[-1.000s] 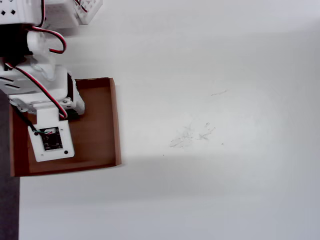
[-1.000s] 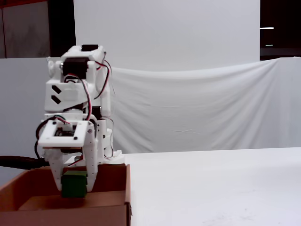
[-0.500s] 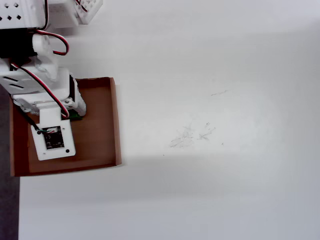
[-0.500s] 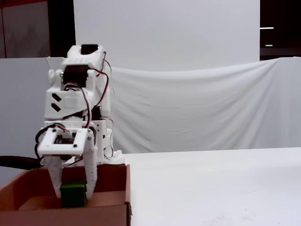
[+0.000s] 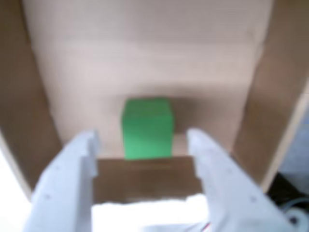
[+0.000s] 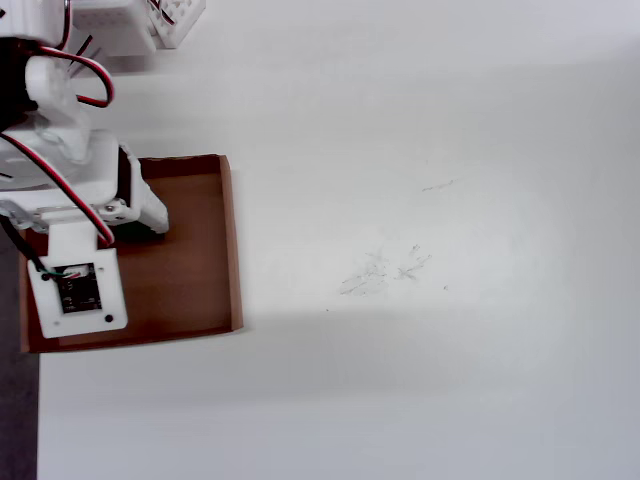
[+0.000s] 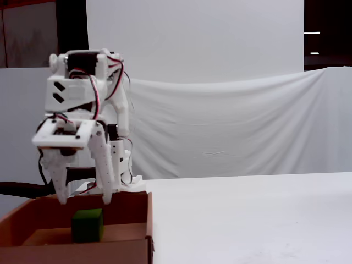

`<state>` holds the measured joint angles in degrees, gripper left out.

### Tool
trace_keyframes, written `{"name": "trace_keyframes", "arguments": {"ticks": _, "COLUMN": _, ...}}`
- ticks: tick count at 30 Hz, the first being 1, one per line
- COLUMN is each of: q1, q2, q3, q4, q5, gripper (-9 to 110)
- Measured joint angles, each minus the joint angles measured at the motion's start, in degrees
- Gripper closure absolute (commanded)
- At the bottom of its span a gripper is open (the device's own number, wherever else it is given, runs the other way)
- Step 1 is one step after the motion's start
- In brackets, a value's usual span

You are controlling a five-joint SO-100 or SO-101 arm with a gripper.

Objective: Grasp a green cube and put it in a box.

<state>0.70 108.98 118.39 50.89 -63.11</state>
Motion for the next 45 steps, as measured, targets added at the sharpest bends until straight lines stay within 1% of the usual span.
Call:
{"name": "trace_keyframes", "arguments": {"ticks": 2, "q1": -0.1, "q2": 1.5, "q3": -4.9, "q4": 3.8, "q5": 0.9, "gripper": 78}}
{"name": "trace_keyframes", "arguments": {"ticks": 5, "q1": -0.3, "q2": 3.3, "q3": -7.0, "q4": 6.1, "q5": 1.1, "gripper": 81}}
{"name": "trace_keyframes", "arguments": {"ticks": 12, "q1": -1.8, "q2": 14.3, "q3": -5.3, "q4": 12.6, "q5": 1.1, "gripper": 85}}
{"name": "trace_keyframes", "arguments": {"ticks": 14, "q1": -2.4, "q2": 18.9, "q3": -1.7, "q4": 13.0, "q5": 1.1, "gripper": 85}}
{"name": "trace_keyframes", "arguments": {"ticks": 15, "q1": -2.8, "q2": 23.6, "q3": 3.2, "q4": 13.0, "q5": 1.1, "gripper": 85}}
{"name": "trace_keyframes", "arguments": {"ticks": 17, "q1": -3.1, "q2": 26.5, "q3": 6.3, "q4": 13.0, "q5": 1.1, "gripper": 86}}
{"name": "trace_keyframes", "arguments": {"ticks": 21, "q1": -4.0, "q2": 38.1, "q3": 20.7, "q4": 12.5, "q5": -0.4, "gripper": 86}}
{"name": "trace_keyframes", "arguments": {"ticks": 22, "q1": -4.0, "q2": 38.5, "q3": 21.2, "q4": 12.5, "q5": -0.4, "gripper": 86}}
{"name": "trace_keyframes", "arguments": {"ticks": 24, "q1": -4.0, "q2": 46.8, "q3": 29.6, "q4": 12.6, "q5": -4.0, "gripper": 86}}
{"name": "trace_keyframes", "arguments": {"ticks": 26, "q1": -4.0, "q2": 48.3, "q3": 30.8, "q4": 12.5, "q5": -4.8, "gripper": 86}}
{"name": "trace_keyframes", "arguments": {"ticks": 28, "q1": -3.0, "q2": 56.9, "q3": 39.1, "q4": 13.2, "q5": -9.1, "gripper": 86}}
{"name": "trace_keyframes", "arguments": {"ticks": 34, "q1": -1.7, "q2": 66.0, "q3": 46.5, "q4": 15.6, "q5": -14.9, "gripper": 86}}
{"name": "trace_keyframes", "arguments": {"ticks": 38, "q1": -1.4, "q2": 71.8, "q3": 51.5, "q4": 15.9, "q5": -15.9, "gripper": 86}}
{"name": "trace_keyframes", "arguments": {"ticks": 45, "q1": -1.5, "q2": 73.0, "q3": 52.2, "q4": 18.7, "q5": -15.9, "gripper": 86}}
